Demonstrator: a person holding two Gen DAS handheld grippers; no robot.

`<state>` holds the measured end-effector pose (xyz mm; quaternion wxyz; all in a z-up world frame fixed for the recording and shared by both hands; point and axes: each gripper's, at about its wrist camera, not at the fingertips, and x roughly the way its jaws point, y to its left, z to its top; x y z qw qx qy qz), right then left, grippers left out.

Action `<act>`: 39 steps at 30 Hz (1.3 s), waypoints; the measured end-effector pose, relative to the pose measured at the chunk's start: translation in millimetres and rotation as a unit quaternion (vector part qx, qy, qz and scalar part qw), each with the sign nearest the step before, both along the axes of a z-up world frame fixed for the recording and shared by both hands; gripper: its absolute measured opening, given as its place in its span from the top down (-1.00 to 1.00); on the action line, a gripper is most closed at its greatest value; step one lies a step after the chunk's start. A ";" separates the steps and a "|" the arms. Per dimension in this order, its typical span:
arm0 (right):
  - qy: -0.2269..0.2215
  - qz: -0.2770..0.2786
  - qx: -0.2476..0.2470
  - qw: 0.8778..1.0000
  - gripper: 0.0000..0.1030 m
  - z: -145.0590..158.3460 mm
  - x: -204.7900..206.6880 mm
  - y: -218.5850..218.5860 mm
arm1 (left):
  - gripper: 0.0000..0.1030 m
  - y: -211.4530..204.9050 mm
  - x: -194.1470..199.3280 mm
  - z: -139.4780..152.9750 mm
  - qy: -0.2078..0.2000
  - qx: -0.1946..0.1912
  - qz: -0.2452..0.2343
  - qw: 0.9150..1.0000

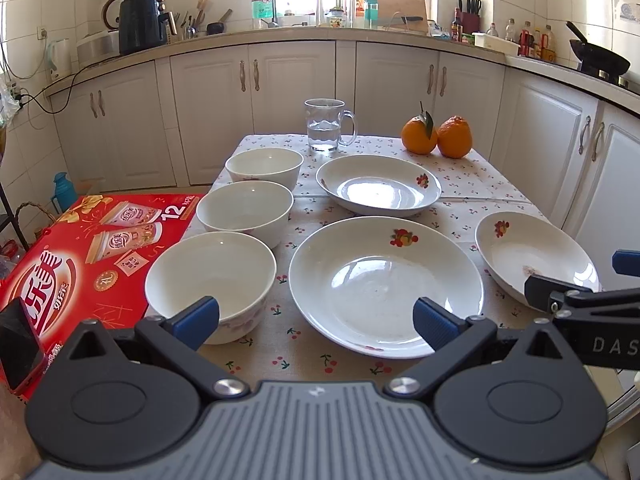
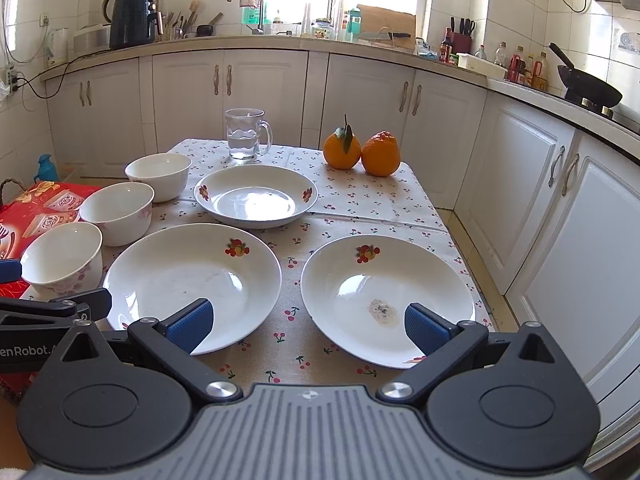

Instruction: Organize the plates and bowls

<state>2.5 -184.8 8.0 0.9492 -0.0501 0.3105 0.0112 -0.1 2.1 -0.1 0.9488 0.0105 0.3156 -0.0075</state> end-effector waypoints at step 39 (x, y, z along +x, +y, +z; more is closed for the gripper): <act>-0.009 0.025 0.002 1.000 -1.00 0.8 12.0 -12.1 | -0.99 -8.7 28.1 17.1 0.000 -0.007 -0.055 0.998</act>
